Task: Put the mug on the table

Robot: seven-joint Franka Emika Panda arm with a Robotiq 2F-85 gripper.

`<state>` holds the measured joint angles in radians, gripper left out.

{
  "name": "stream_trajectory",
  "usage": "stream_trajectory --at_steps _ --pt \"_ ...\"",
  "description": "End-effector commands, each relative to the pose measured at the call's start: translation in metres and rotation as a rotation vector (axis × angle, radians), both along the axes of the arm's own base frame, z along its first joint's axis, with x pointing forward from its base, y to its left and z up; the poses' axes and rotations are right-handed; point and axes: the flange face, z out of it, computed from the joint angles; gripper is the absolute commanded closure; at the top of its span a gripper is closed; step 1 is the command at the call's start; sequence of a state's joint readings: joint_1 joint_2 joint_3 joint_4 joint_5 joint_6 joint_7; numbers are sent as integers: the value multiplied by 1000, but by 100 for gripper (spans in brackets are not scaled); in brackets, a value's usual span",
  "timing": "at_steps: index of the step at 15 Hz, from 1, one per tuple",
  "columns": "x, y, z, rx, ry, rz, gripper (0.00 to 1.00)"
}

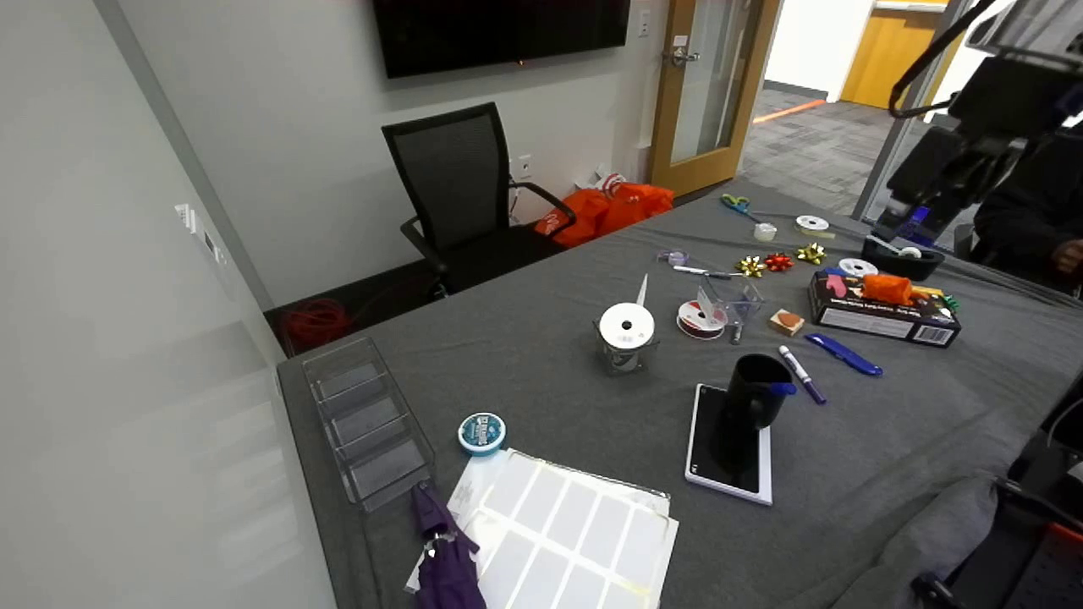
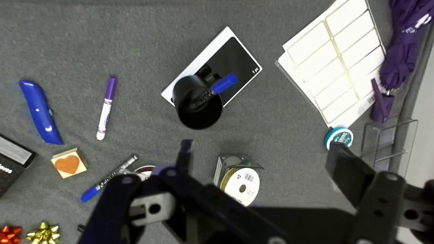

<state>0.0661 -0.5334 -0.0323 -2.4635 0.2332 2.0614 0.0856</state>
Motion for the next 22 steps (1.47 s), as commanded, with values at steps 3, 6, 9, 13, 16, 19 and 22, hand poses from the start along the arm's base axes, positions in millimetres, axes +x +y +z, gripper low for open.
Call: stream_trajectory --at_steps 3,6,9,13,16,19,22 --pt "22 -9 -50 25 -46 -139 0" --pt "35 -17 -73 -9 -78 -196 0" --pt "48 -27 -96 -64 -112 -252 0" --pt "60 -38 -119 -140 -120 -310 0" --pt "59 -45 -136 -214 -34 -294 0" --pt "55 -41 -149 -254 50 -259 0" --pt "52 -29 -155 -256 124 -189 0"
